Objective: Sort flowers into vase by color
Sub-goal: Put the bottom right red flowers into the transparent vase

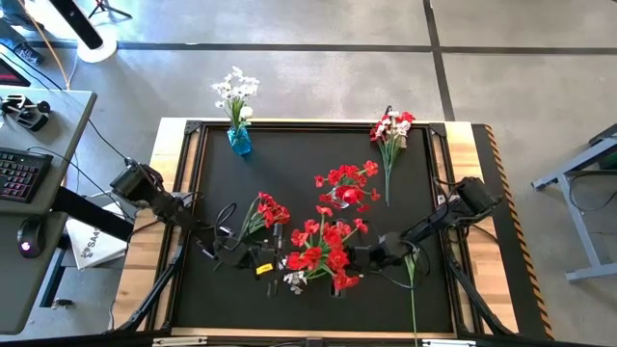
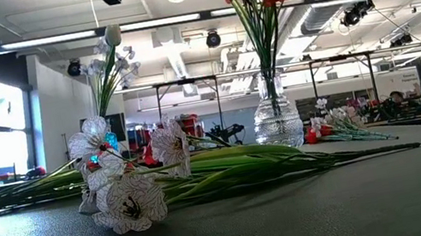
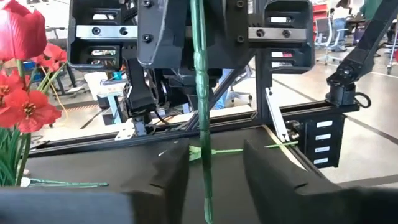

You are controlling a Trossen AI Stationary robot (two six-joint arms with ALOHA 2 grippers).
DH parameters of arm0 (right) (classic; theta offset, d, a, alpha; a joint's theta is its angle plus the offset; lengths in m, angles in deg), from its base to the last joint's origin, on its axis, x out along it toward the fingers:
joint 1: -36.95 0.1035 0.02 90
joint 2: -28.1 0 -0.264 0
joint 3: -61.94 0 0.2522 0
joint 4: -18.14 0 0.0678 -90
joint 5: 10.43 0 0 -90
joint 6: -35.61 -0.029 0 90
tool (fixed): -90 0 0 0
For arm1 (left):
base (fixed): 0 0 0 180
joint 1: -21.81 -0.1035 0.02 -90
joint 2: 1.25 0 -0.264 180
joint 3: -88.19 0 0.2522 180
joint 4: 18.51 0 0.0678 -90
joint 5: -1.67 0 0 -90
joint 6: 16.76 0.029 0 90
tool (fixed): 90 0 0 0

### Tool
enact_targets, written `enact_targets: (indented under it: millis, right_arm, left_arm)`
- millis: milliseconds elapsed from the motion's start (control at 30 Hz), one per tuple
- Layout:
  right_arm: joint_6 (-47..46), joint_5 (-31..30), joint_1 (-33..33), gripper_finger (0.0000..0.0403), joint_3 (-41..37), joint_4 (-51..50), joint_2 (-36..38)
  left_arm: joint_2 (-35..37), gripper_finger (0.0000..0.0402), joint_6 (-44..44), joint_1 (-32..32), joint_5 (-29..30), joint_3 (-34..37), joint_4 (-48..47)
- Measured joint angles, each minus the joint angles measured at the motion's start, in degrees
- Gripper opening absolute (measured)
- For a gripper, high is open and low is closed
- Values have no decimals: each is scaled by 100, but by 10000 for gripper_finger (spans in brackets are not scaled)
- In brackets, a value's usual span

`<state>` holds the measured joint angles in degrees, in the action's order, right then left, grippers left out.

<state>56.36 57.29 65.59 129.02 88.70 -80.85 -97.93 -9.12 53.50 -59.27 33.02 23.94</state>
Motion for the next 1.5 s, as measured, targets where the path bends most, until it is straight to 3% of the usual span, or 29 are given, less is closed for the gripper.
enact_targets:
  millis: [267,467,633,767,933,1067,1233,1500]
  right_arm:
    - [-353,0,0,12,0,-464,0]
    - [-400,-105,118,54,-1,-920,74]
    - [-424,-1157,481,137,-2,-1891,455]
    - [-373,-2072,799,197,166,-2621,709]
    - [-418,-2443,892,227,1018,-4235,656]
    - [-1242,-2498,723,222,1740,-5907,647]
    - [-1639,-2513,658,186,2288,-6694,651]
    - [-1871,-2555,767,40,2402,-6865,649]
  left_arm:
    - [4,10,-6,11,20,0,-369]
    - [52,4,-3,230,450,2,-750]
    - [274,3,-35,450,1097,7,-1514]
    - [426,2,-54,495,1196,7,-1749]
    - [437,1,-122,465,1200,7,-1798]
    - [438,1,-271,433,1204,7,-1949]
    - [439,1,-310,434,1207,7,-2032]
    - [437,5,-435,434,1202,7,-2075]
